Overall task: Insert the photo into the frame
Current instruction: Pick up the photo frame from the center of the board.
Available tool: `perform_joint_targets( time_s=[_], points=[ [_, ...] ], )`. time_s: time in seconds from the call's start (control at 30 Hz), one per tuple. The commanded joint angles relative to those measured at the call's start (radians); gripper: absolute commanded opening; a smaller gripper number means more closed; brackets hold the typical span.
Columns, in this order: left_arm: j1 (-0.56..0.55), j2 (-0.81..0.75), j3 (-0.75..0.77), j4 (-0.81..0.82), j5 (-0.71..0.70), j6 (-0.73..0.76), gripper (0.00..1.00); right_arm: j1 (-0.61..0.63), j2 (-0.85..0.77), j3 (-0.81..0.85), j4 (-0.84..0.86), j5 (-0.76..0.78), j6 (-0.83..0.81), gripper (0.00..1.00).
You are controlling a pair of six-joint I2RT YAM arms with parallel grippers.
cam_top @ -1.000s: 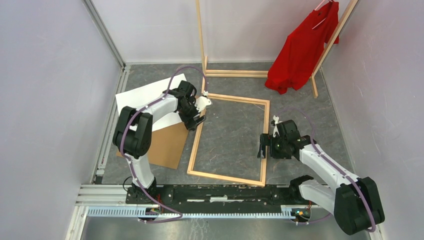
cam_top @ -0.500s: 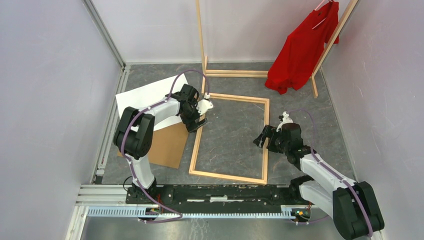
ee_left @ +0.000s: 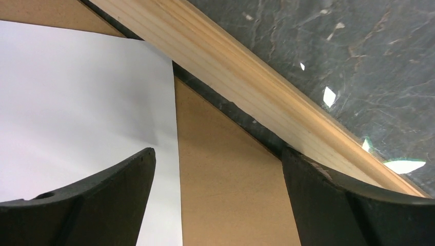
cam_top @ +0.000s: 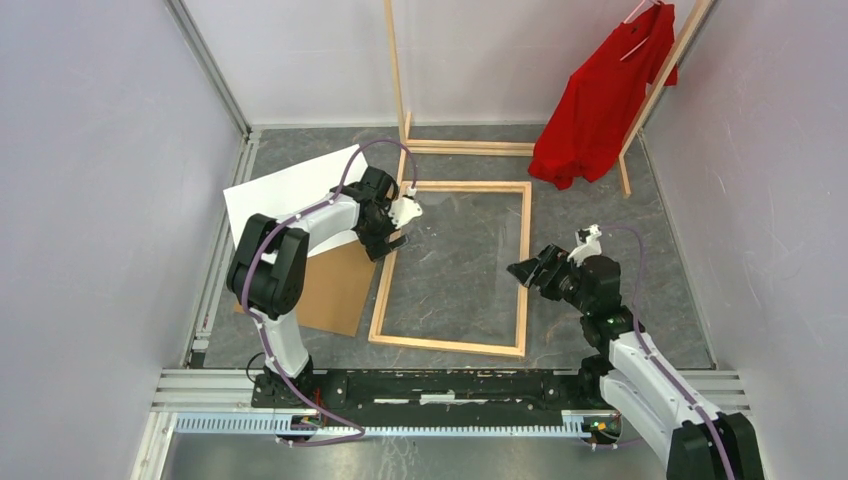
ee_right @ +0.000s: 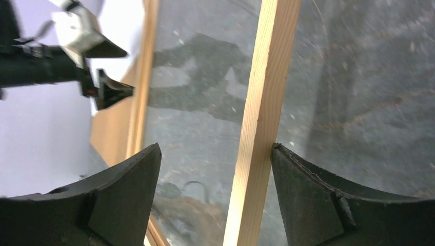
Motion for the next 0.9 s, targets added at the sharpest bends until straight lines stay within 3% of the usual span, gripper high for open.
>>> perform_joint_targets(
  time_s=[0.0, 0.27, 0.57, 0.87],
  points=[
    [-0.065, 0.065, -0.027, 0.059, 0.189, -0.048, 1.00, 0.048, -0.067, 0.007, 0.454, -0.387, 0.245, 0.84],
    [-0.065, 0.047, -0.034, 0.049, 0.185, -0.040, 1.00, 0.049, -0.114, -0.089, 0.679, -0.327, 0.398, 0.82],
    [-0.066, 0.041, -0.028, 0.038, 0.217, -0.044, 1.00, 0.048, -0.094, -0.104, 0.777, -0.290, 0.469, 0.83],
    [-0.058, -0.002, 0.017, -0.005, 0.176, -0.039, 1.00, 0.049, -0.100, 0.036, 0.564, -0.273, 0.353, 0.81]
  ],
)
